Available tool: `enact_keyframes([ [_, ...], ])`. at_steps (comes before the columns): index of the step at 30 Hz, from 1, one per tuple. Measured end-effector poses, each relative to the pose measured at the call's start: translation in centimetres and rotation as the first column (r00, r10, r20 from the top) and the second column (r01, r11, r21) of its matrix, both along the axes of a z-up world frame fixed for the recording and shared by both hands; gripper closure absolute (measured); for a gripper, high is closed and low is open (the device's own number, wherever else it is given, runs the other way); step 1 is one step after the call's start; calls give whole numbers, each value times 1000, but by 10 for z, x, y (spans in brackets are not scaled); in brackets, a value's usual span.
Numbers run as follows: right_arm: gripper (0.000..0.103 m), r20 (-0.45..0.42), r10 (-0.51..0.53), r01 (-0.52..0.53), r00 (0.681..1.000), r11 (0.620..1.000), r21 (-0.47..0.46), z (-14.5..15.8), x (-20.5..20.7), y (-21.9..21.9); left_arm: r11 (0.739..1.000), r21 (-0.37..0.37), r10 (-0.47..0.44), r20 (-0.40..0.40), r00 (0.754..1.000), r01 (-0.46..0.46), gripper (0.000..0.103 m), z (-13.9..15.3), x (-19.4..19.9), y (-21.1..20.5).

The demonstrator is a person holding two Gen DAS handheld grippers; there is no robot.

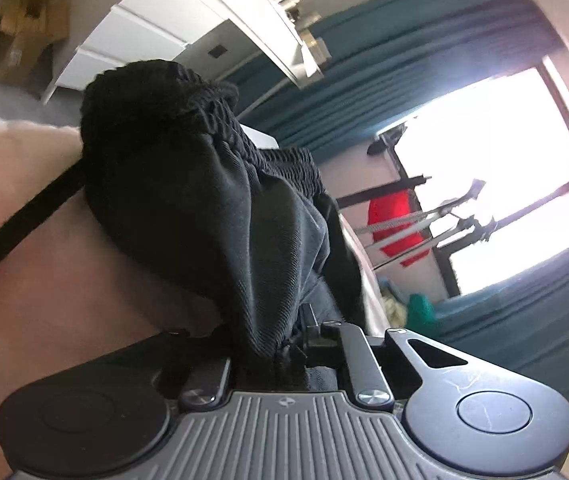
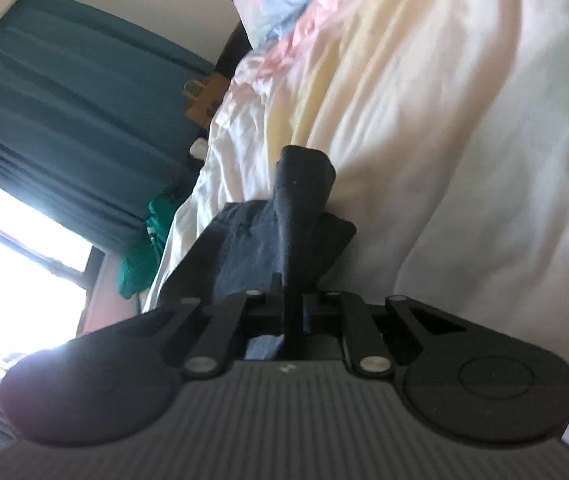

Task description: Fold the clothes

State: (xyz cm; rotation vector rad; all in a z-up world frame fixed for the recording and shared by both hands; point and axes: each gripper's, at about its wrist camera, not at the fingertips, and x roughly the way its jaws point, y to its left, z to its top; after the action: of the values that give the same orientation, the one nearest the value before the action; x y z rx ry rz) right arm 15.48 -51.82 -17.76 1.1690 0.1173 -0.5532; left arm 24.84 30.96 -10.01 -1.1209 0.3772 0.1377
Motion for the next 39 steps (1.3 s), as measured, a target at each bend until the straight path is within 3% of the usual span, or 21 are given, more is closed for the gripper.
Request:
enact_keyframes([
  [5, 95, 38, 0, 2, 999, 999, -46, 25, -17, 8, 1000, 5, -3, 41, 999, 3, 94, 29, -33, 1],
  [12, 95, 74, -35, 29, 997, 996, 82, 37, -64, 12, 998, -54, 45, 63, 997, -42, 94, 53, -96, 20],
  [17, 95, 52, -41, 36, 998, 995, 93, 54, -96, 27, 996, 80, 32, 19, 999, -33, 94, 90, -148, 26],
  [20, 95, 66, -27, 26, 997, 999, 21, 80, -114, 40, 995, 90, 42, 16, 999, -43, 94, 105, -173, 32],
  [22, 95, 88, -32, 30, 996, 999, 27, 87, -128, 41, 994, 91, 59, 2, 998, -59, 94, 109, -190, 39],
  [28, 95, 51, -62, 50, 997, 978, 204, 61, -166, 32, 989, 149, 41, -107, 993, -24, 92, 99, -200, 54],
  [29, 95, 28, -64, 56, 998, 971, 232, 54, -168, 30, 986, 166, 28, -124, 992, -7, 91, 93, -218, 52],
  [33, 95, -48, -56, 69, 997, 945, 321, 25, -173, 24, 953, 302, 39, -196, 980, 22, 86, 90, -228, 38],
  [37, 93, 1, -43, 39, 999, 922, 385, 9, -178, 20, 907, 420, 81, -212, 974, 16, 78, 102, -241, 20],
  [39, 93, 31, -29, 14, 999, 915, 404, 4, -179, 18, 885, 465, 104, -212, 972, 7, 64, 111, -249, 8],
])
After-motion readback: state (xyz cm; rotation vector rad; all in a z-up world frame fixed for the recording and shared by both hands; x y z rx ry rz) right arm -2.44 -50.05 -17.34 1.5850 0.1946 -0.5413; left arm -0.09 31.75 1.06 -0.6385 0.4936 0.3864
